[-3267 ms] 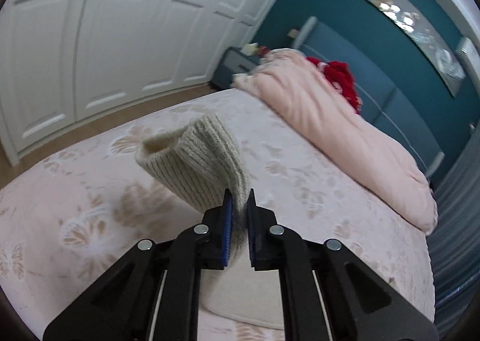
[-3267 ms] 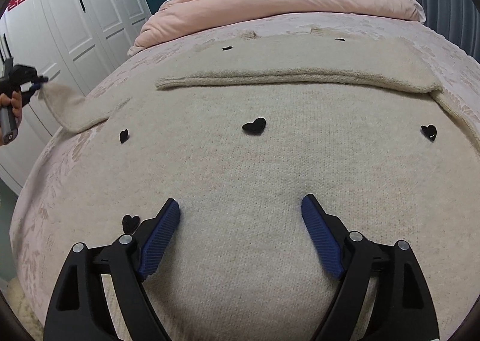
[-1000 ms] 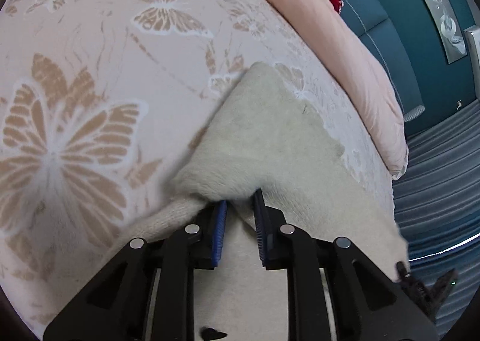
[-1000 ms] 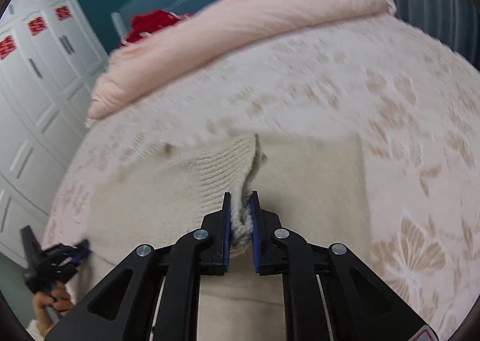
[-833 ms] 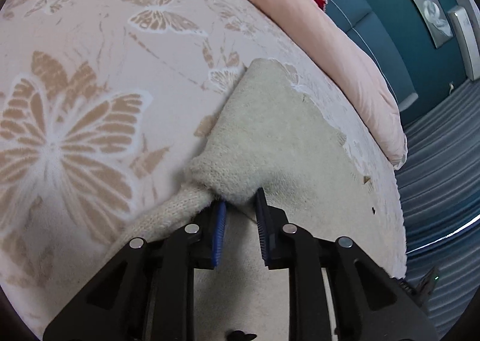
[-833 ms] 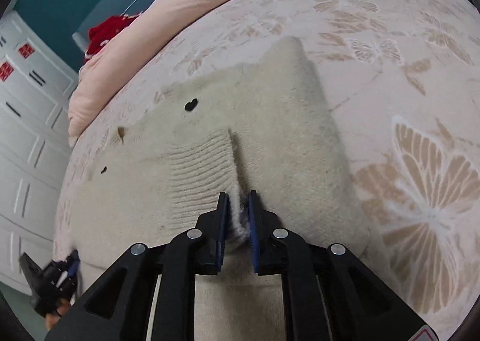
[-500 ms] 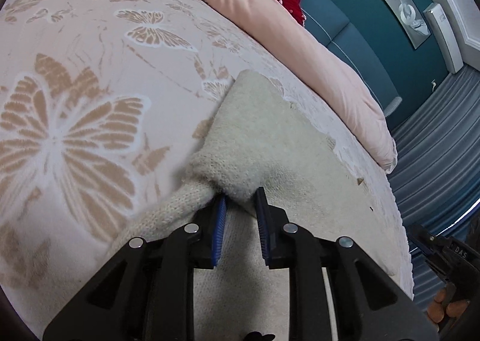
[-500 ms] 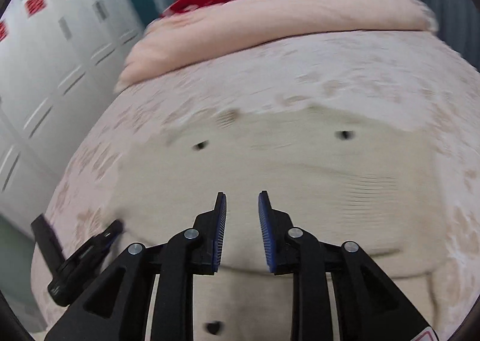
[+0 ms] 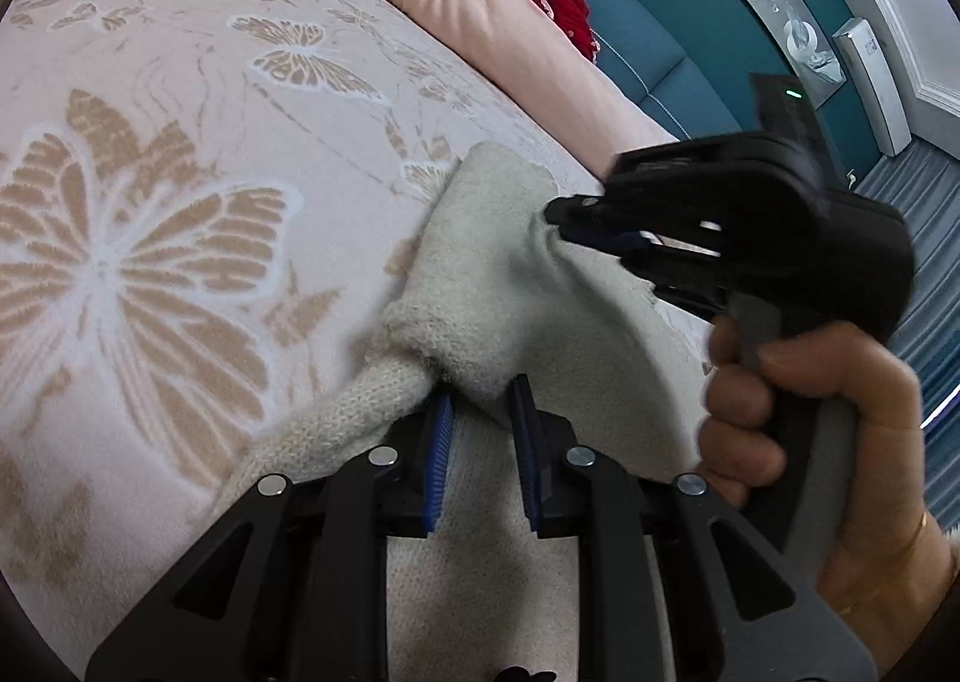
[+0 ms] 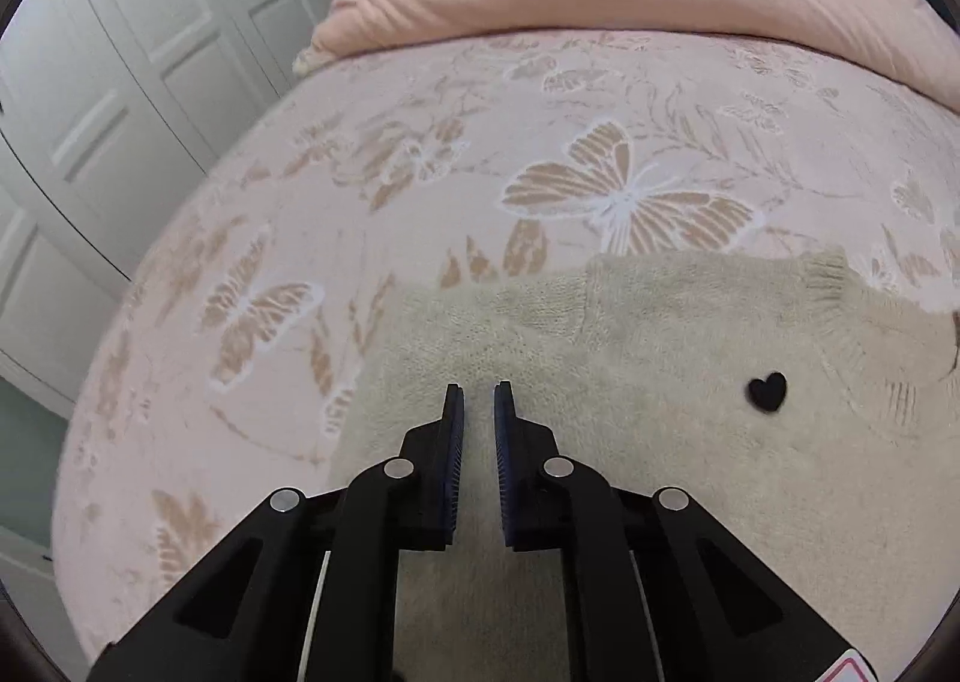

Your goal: Fold small clothes

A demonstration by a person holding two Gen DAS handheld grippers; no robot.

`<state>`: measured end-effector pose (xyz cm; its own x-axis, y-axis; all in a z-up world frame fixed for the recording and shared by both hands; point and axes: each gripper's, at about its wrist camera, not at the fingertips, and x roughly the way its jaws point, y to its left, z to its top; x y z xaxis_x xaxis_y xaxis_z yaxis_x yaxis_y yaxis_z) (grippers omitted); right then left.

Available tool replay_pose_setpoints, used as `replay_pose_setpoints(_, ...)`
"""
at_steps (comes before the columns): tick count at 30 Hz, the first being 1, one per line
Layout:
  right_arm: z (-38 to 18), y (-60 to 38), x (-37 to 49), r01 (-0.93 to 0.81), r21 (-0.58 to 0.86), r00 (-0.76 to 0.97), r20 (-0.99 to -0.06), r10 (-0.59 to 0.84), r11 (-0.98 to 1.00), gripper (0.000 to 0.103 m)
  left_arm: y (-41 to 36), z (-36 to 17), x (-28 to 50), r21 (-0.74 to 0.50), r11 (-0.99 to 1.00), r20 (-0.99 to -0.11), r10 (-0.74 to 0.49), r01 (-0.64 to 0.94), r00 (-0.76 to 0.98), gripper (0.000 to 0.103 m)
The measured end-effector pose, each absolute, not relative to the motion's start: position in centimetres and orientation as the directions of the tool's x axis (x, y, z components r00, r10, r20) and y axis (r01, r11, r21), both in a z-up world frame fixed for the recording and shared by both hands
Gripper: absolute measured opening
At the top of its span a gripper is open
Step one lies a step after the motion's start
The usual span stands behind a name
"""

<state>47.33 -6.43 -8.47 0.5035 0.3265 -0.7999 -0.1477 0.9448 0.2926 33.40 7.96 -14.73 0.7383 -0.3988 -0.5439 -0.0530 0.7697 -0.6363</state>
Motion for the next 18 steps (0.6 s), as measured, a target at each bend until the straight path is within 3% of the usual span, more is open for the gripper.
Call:
replay_pose_setpoints(2, -7.7, -9.7, 44.1, -0.121, 0.31, 0.538, -0.778, 0.325, 0.943, 0.008, 7.9, -14.7, 33.4, -0.635, 0.771, -0.544, -0.398, -0.053, 0.738, 0.02)
replay_pose_setpoints(5, -9.6, -16.9, 39.5, -0.009, 0.259, 0.519, -0.824, 0.226, 0.966, 0.007, 7.9, -14.7, 33.4, -0.634, 0.772, -0.545, -0.397, -0.053, 0.738, 0.02)
replay_pose_setpoints(6, -10.4, -19.7, 38.0, 0.018, 0.267, 0.513, -0.83, 0.22, 0.963, 0.0, 7.9, -14.7, 33.4, -0.632, 0.773, -0.547, -0.396, -0.053, 0.738, 0.02)
replay_pose_setpoints(9, -9.2, -26.6, 34.1, 0.132, 0.338, 0.553, -0.805, 0.214, 0.932, 0.0, 7.8, -14.6, 33.5, -0.623, 0.78, -0.555, -0.391, -0.057, 0.734, 0.02)
replay_pose_setpoints(10, -8.0, -28.4, 32.7, 0.183, 0.326, 0.582, -0.796, 0.165, 0.927, 0.014, 7.7, -14.6, 33.5, -0.62, 0.782, -0.559, -0.388, -0.058, 0.733, 0.02)
replay_pose_setpoints(12, -6.9, -31.3, 30.6, 0.236, 0.339, 0.62, -0.774, 0.127, 0.911, 0.019, 7.5, -14.4, 33.6, -0.609, 0.791, -0.568, -0.379, -0.062, 0.731, 0.02)
replay_pose_setpoints(15, -8.3, -34.4, 29.4, 0.34, 0.267, 0.563, -0.826, 0.032, 0.902, 0.026, 7.2, -14.2, 33.8, -0.579, 0.812, -0.589, -0.358, -0.07, 0.725, 0.02)
replay_pose_setpoints(17, -9.2, -35.5, 29.0, 0.35, 0.312, 0.56, -0.825, 0.07, 0.883, 0.029, 6.9, -14.0, 33.8, -0.555, 0.829, -0.604, -0.34, -0.074, 0.721, 0.02)
replay_pose_setpoints(18, -9.2, -35.6, 29.0, 0.353, 0.31, 0.567, -0.822, 0.062, 0.883, 0.046, 6.8, -14.0, 33.9, -0.546, 0.835, -0.609, -0.333, -0.076, 0.72, 0.02)
